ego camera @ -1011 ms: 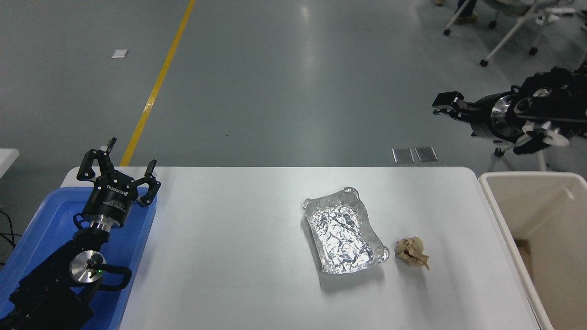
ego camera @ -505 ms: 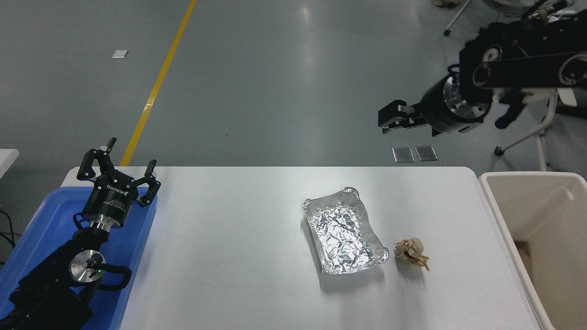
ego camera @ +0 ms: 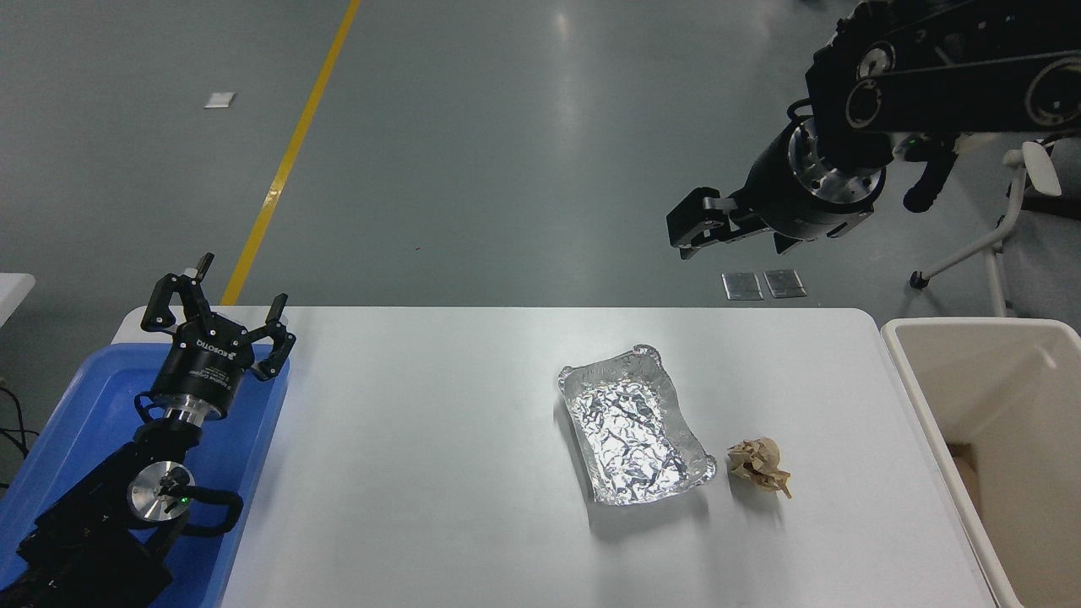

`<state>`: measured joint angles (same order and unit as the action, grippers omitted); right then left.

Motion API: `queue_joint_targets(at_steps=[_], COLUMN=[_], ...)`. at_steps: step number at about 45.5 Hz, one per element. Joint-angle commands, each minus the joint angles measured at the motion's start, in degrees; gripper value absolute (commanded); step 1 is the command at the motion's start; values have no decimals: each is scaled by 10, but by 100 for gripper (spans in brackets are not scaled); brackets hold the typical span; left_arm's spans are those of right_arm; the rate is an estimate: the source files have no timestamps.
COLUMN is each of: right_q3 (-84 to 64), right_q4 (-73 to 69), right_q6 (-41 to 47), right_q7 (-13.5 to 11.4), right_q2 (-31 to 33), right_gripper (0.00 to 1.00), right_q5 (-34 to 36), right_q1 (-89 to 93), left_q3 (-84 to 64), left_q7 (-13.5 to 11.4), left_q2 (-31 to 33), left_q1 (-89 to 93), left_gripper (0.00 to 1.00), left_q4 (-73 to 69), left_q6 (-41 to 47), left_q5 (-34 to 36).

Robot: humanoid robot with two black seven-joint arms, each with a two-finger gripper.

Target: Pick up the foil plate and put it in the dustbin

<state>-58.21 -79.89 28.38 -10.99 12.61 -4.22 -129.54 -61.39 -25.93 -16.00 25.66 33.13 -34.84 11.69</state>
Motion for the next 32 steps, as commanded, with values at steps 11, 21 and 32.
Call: queue_joint_targets(at_steps=[11, 21, 32], right_q3=[4, 29, 58], right_q4=[69, 169, 265], right_q6=[-47, -56, -59], right_q7=[-1, -1, -1], right_q2=[-50, -66, -94], right_gripper=[100, 100, 100], right_q5=[-4, -6, -8], right_q1=[188, 299, 400], left_q3=[0, 0, 0], left_q7=[0, 0, 0], left_q2=[0, -1, 0], left_q1=[0, 0, 0], left_gripper=[98, 98, 98], left_q4=[0, 0, -1], left_q6=[0, 0, 0], left_q5=[0, 0, 0])
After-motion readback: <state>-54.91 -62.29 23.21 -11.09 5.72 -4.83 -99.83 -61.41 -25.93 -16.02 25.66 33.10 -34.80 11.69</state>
